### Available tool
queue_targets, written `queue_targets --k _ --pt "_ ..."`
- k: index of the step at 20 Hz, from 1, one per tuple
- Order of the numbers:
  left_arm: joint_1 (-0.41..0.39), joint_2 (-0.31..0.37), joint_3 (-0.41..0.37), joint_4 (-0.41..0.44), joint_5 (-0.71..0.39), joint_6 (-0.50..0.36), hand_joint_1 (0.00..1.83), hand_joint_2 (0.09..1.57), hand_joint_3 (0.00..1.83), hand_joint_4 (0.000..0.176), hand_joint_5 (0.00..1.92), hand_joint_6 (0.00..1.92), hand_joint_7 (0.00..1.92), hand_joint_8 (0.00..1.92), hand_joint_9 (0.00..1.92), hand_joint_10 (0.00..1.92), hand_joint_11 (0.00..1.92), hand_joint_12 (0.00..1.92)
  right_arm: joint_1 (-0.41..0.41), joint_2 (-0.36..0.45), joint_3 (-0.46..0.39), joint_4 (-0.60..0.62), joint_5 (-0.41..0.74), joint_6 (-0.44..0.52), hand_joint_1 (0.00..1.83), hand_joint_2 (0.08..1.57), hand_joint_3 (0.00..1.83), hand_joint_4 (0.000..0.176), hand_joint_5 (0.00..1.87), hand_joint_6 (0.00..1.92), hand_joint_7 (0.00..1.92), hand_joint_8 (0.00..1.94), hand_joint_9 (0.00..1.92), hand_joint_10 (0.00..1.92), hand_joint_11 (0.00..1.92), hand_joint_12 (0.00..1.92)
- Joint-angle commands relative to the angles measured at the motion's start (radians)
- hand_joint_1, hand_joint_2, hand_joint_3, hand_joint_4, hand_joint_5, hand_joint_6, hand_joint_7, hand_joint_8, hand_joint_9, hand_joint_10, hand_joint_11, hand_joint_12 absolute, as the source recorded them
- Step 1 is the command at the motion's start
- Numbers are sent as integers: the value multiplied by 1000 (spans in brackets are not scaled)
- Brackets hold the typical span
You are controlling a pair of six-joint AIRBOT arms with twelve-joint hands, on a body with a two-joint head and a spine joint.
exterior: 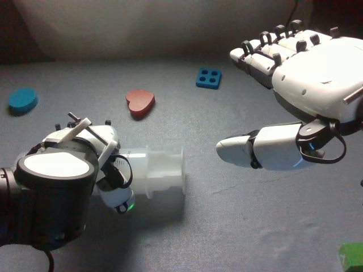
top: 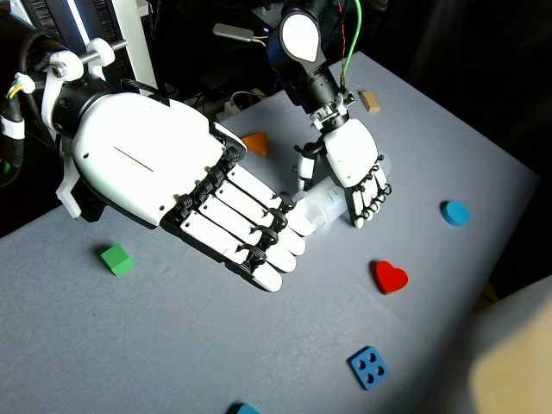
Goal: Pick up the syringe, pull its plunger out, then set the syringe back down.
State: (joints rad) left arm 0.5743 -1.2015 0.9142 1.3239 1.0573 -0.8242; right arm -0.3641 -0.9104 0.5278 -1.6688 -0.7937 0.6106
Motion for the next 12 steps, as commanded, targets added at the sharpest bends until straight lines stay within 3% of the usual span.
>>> queue_targets --k 1,2,4,6,7,8,9,10,11,12 --pt "-3 -8 3 41 28 0 1103 964 0 0 629 25 462 10 396 17 0 893 17 0 1 -80 -25 7 115 951 0 0 19 5 16 4 19 3 0 196" --pt "-3 -8 2 41 28 0 1122 975 1 0 548 4 513 8 453 20 2 1017 17 0 1 -80 -25 7 116 951 0 0 14 3 9 1 18 2 0 198" --pt "-4 -8 1 42 28 0 1147 1043 4 0 735 41 734 30 648 52 169 1075 17 0 1 -80 -25 7 117 951 0 0 11 1 3 1 17 1 0 213" --pt "-4 -8 -2 42 27 0 1174 1091 8 0 796 36 813 33 756 79 297 1080 17 0 1 -80 -25 7 121 956 0 0 1 0 0 0 7 0 0 200" --pt "-4 -8 -4 42 26 0 1158 1137 0 0 910 824 894 39 819 97 365 1076 17 0 1 -80 -25 7 124 955 0 0 0 0 0 0 5 0 0 198" --pt "-4 -8 -4 43 26 0 1197 1141 0 0 946 976 892 917 898 146 439 1162 17 0 1 -80 -25 7 126 954 0 0 0 0 0 0 5 0 0 197" --pt "-4 -8 -4 45 24 0 1226 1145 0 0 852 1053 974 1077 931 343 503 1245 17 0 1 -80 -25 7 127 953 0 0 1 1 0 0 5 0 0 197" --pt "-4 -8 -4 45 22 0 1347 1132 0 0 825 989 1006 1026 910 1088 602 1278 17 0 1 -80 -25 7 127 953 0 0 3 1 0 0 5 0 0 196" --pt "-4 -8 -4 45 22 0 1372 1129 0 0 815 966 1006 1026 926 1240 673 1303 17 0 1 -80 -25 7 128 953 0 0 4 2 0 0 5 0 0 194" --pt "-3 -7 -4 45 19 0 1381 1114 0 0 863 905 1025 992 951 1250 732 1318 17 0 1 -80 -25 7 128 953 0 0 4 2 0 0 5 0 0 193"
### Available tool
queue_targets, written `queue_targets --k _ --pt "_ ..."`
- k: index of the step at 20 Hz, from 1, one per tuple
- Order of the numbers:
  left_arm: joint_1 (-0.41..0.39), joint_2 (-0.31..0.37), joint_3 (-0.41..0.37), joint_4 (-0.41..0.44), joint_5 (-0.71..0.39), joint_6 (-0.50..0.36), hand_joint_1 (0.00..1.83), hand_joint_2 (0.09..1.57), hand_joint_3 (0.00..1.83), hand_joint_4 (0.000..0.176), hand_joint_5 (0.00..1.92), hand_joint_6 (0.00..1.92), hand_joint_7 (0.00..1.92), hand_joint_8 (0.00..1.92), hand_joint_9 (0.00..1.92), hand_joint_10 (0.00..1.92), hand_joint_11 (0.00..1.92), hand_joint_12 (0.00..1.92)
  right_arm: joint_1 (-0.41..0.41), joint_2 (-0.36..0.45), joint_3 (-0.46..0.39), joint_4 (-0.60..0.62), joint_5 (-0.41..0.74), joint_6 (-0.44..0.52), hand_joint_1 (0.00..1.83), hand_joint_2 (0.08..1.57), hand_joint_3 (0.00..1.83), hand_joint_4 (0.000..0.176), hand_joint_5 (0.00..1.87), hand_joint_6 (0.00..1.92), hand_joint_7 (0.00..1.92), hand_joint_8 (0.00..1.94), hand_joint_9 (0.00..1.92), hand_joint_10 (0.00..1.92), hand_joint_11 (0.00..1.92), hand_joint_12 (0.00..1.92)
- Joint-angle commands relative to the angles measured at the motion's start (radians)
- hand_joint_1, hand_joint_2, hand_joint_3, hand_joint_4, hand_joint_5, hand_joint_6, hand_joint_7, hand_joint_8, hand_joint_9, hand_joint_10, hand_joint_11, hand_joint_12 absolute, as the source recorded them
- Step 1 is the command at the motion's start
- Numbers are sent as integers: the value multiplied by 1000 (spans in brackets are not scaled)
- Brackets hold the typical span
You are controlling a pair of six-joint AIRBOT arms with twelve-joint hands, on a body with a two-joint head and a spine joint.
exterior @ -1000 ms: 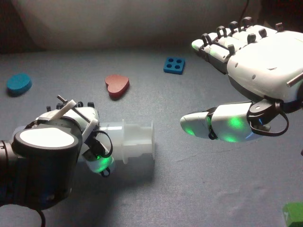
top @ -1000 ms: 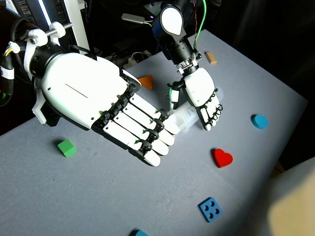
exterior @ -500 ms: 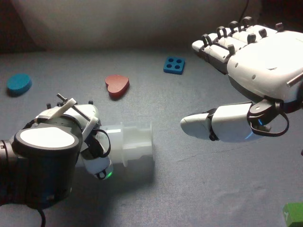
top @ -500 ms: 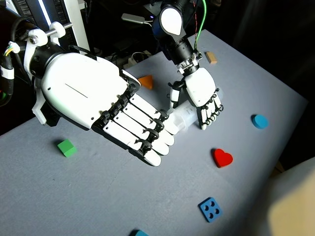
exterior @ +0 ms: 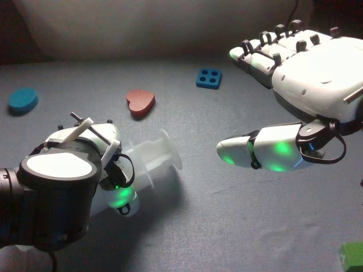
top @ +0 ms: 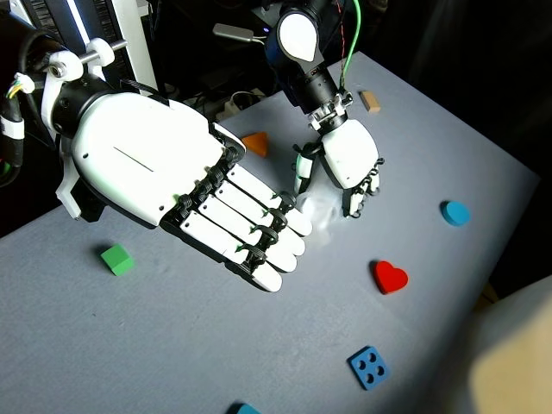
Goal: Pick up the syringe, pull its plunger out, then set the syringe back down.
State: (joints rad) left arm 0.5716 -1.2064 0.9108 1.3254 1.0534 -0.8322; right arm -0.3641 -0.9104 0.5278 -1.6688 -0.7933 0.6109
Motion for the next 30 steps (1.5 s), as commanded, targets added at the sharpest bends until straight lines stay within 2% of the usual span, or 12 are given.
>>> queue_targets --k 1,5,8,11,13,17,21,22,23,26,28,30 --pt "-1 -2 0 46 19 8 1381 1111 0 0 877 919 1024 964 939 1249 794 1319 16 0 1 -80 -25 7 132 953 0 0 5 1 0 0 3 0 0 182" --pt "-1 4 -3 52 10 8 1386 1094 0 0 926 920 1058 861 957 1220 819 1314 14 4 1 -80 5 14 149 943 0 0 6 1 0 0 5 1 0 200" --pt "-7 14 -7 69 -2 8 1389 1086 0 0 945 893 1076 830 970 1200 846 1313 21 33 6 -102 117 85 151 939 0 0 15 3 1 0 7 1 0 221" --pt "-22 33 -15 103 -30 8 1387 1085 0 0 951 895 1073 829 971 1195 840 1323 16 79 17 -278 245 301 149 940 0 0 28 7 15 6 15 4 0 229" --pt "-35 47 -22 137 -58 9 1387 1086 0 0 943 896 1080 829 964 1199 828 1307 6 95 27 -334 290 384 161 934 0 0 27 5 14 4 18 4 0 230" --pt "-75 68 -34 194 -113 57 1384 1099 0 0 902 936 1058 875 943 1233 800 1297 -38 107 48 -374 301 504 177 927 0 0 41 6 18 2 21 2 0 249" --pt "-104 89 -52 289 -160 63 1388 1086 0 0 956 849 1080 839 960 1211 824 1299 -56 139 88 -622 370 860 240 943 3 0 19 0 12 0 16 0 0 257" --pt "-111 97 -59 323 -174 63 1388 1085 0 0 959 846 1084 824 963 1214 836 1301 -60 140 104 -684 362 944 345 956 7 0 11 0 8 0 9 0 0 246" --pt "-114 99 -62 339 -178 63 1388 1085 0 0 950 851 1087 818 966 1212 836 1301 -68 139 115 -725 359 1003 548 939 0 0 8 1 4 0 6 1 0 239" --pt "-132 111 -78 423 -188 62 1387 1088 0 0 953 869 1073 832 958 1223 819 1289 -141 118 186 -963 310 1474 933 908 0 0 25 5 13 3 19 3 0 290" --pt "-144 118 -82 455 -209 62 1388 1082 0 0 977 855 1083 808 963 1210 825 1299 -161 105 203 -963 241 1454 1087 938 6 0 70 12 43 8 51 9 0 316" --pt "-152 127 -91 467 -214 64 1389 1082 0 0 974 849 1084 811 964 1210 833 1305 -181 99 206 -963 136 1455 1169 945 2 0 148 15 138 14 124 15 0 435"
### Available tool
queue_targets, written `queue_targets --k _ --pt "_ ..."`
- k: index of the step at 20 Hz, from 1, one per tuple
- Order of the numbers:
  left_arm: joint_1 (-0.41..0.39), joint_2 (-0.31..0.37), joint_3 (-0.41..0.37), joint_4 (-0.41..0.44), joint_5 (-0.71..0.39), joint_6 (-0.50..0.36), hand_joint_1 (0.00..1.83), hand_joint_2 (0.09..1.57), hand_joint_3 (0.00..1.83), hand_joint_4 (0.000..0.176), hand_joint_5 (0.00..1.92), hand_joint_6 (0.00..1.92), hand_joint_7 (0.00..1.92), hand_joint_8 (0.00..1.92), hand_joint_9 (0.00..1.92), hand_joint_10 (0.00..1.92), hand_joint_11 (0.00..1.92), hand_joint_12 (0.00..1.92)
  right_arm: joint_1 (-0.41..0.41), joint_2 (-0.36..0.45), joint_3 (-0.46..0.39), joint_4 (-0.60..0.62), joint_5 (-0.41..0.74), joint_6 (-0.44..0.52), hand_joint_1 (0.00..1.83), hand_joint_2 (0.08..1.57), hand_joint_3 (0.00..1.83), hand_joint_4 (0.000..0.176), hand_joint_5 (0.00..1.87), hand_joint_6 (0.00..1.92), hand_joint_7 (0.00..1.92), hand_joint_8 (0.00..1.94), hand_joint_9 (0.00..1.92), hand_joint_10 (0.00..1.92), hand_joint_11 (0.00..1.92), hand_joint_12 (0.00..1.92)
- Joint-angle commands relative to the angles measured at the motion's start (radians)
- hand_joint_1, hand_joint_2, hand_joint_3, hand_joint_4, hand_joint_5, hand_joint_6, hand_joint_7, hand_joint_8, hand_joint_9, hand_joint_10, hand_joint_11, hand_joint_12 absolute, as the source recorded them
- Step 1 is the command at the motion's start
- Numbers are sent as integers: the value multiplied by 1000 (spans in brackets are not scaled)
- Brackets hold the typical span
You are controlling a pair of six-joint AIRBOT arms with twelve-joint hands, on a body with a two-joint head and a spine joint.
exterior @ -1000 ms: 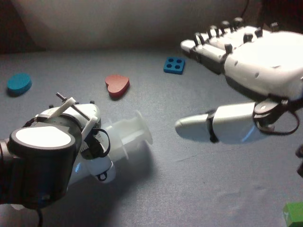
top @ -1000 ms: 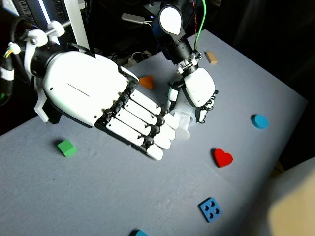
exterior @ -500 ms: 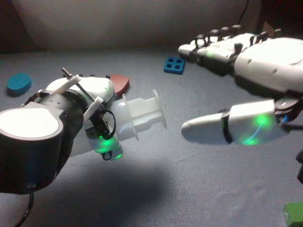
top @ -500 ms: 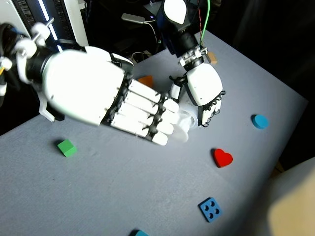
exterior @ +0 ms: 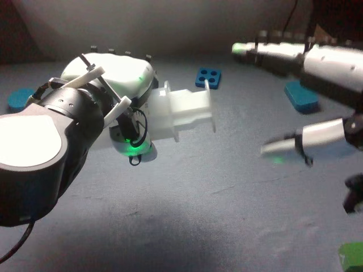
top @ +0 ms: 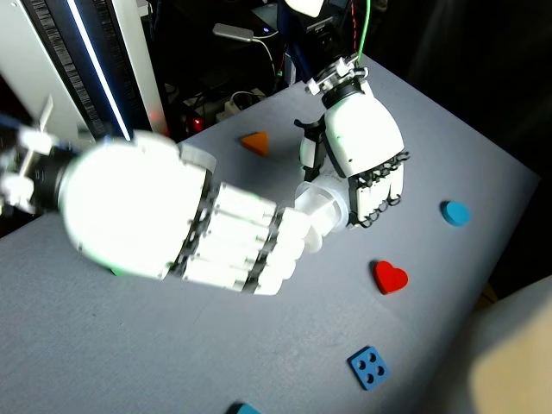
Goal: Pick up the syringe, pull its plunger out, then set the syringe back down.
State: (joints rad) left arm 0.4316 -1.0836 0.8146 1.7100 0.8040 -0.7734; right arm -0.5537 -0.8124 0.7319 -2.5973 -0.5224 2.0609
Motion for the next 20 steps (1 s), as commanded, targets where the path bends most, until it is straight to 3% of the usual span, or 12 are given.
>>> queue_targets --k 1,4,12,15,17,20 --pt "-18 9 -2 94 36 6 1388 1086 1 0 956 857 1076 836 961 1216 837 1302 4 -1 2 -34 -181 7 1183 941 0 0 170 12 164 12 147 13 0 479" --pt "-33 20 -16 113 35 22 1385 1093 0 0 938 892 1071 859 936 1235 815 1298 2 -22 1 3 -231 26 1224 941 0 0 178 3 194 7 172 7 0 436" --pt "-72 28 -36 114 -1 160 1386 1087 0 0 969 850 1079 845 938 1229 837 1298 31 -38 -11 38 -196 131 1216 943 1 0 226 7 243 5 227 8 0 550" --pt "-76 33 -43 125 -1 176 1384 1095 1 0 943 877 1064 865 924 1260 799 1331 0 -55 -10 73 -256 198 1225 957 4 0 240 2 302 12 295 13 0 625" --pt "-86 33 -46 125 -1 204 1383 1101 1 0 922 897 1051 891 922 1267 808 1335 2 -63 6 77 -221 197 1219 969 9 0 241 2 312 13 300 13 0 630" --pt "-89 33 -46 122 0 205 1384 1097 0 0 954 882 1046 891 923 1257 798 1305 -20 -91 23 80 -268 209 1201 976 5 0 249 3 319 4 296 4 0 657"
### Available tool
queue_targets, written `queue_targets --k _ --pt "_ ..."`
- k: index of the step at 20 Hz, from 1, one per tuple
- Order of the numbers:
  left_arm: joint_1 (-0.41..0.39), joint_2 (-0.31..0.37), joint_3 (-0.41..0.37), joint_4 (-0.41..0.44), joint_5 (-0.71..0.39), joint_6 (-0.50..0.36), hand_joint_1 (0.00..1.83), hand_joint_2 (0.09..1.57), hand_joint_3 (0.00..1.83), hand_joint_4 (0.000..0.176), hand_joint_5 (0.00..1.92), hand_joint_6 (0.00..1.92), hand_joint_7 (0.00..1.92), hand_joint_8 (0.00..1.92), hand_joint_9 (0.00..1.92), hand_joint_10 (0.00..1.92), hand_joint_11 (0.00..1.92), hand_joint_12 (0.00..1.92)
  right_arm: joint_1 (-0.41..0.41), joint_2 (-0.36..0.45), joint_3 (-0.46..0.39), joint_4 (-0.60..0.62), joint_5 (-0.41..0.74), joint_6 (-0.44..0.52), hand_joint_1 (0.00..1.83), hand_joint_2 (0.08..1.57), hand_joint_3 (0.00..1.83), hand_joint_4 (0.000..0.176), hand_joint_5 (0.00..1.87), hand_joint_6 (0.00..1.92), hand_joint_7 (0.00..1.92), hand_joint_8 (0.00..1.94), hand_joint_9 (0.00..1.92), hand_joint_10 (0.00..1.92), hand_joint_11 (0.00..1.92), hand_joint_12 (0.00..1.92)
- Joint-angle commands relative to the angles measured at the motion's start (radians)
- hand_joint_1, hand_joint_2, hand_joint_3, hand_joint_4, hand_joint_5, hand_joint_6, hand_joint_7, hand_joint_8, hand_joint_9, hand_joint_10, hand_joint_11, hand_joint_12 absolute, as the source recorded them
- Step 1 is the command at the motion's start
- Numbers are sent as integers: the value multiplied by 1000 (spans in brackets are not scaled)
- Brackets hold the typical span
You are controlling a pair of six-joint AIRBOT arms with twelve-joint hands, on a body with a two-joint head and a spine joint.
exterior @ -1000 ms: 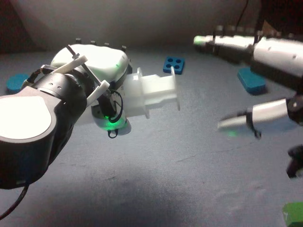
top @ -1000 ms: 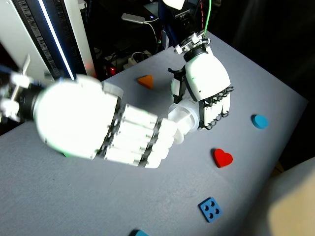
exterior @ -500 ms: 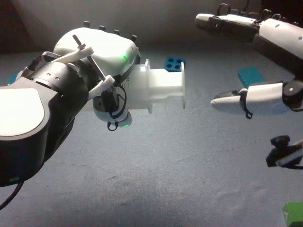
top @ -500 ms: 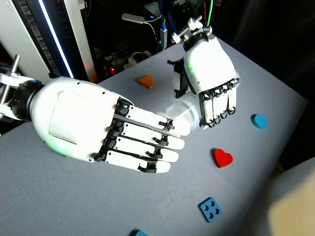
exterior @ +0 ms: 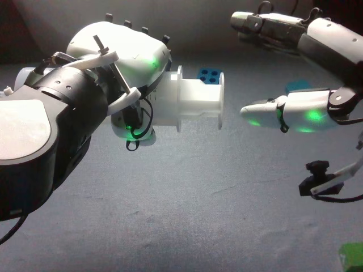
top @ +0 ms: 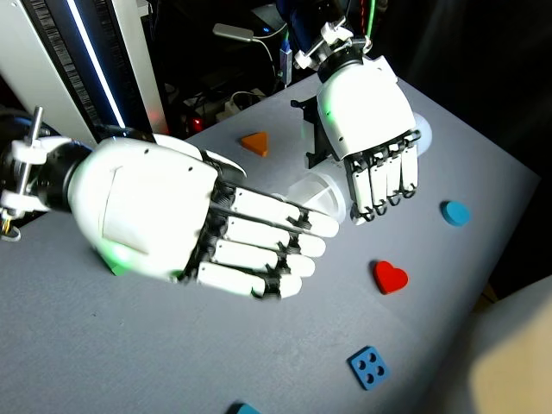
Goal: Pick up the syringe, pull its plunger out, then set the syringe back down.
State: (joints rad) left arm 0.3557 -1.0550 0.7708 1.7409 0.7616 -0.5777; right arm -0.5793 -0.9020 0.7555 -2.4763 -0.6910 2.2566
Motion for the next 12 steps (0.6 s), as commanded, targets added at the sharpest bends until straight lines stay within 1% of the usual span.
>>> queue_targets --k 1,3,5,6,8,9,12 --pt "-13 4 -2 91 42 9 1384 1097 0 0 954 882 1046 891 923 1257 798 1305 3 -7 3 -41 -100 13 1201 976 5 0 249 3 319 4 296 4 0 657" --pt "-14 4 -2 85 48 9 1383 1099 1 0 949 891 1047 898 908 1272 767 1365 -1 -29 20 -41 -105 -17 1172 975 2 0 248 1 306 2 286 0 0 626" --pt "-15 4 -1 82 52 9 1382 1107 1 0 920 910 1039 923 898 1290 770 1374 -1 -43 24 -41 -103 -8 1174 976 2 0 248 1 324 9 283 0 0 624" --pt "-15 4 0 80 54 9 1388 1093 0 0 932 851 1090 868 947 1254 810 1340 0 -53 24 -41 -101 -11 1180 958 0 0 262 3 342 7 303 5 0 666" --pt "-15 4 1 80 54 9 1390 1086 0 0 939 828 1104 847 961 1242 817 1321 -2 -72 31 -41 -84 -17 1173 957 0 0 264 3 344 6 310 7 0 669" --pt "-15 4 0 80 54 9 1383 1107 4 0 893 906 1054 923 905 1285 797 1314 -5 -88 40 -41 -83 -20 1179 960 0 0 266 4 350 7 318 9 0 669" --pt "-16 4 -1 80 54 9 1381 1107 0 0 917 899 1047 932 893 1284 788 1325 -6 -142 92 -83 -105 -33 1171 958 0 0 270 5 354 7 313 6 0 668"
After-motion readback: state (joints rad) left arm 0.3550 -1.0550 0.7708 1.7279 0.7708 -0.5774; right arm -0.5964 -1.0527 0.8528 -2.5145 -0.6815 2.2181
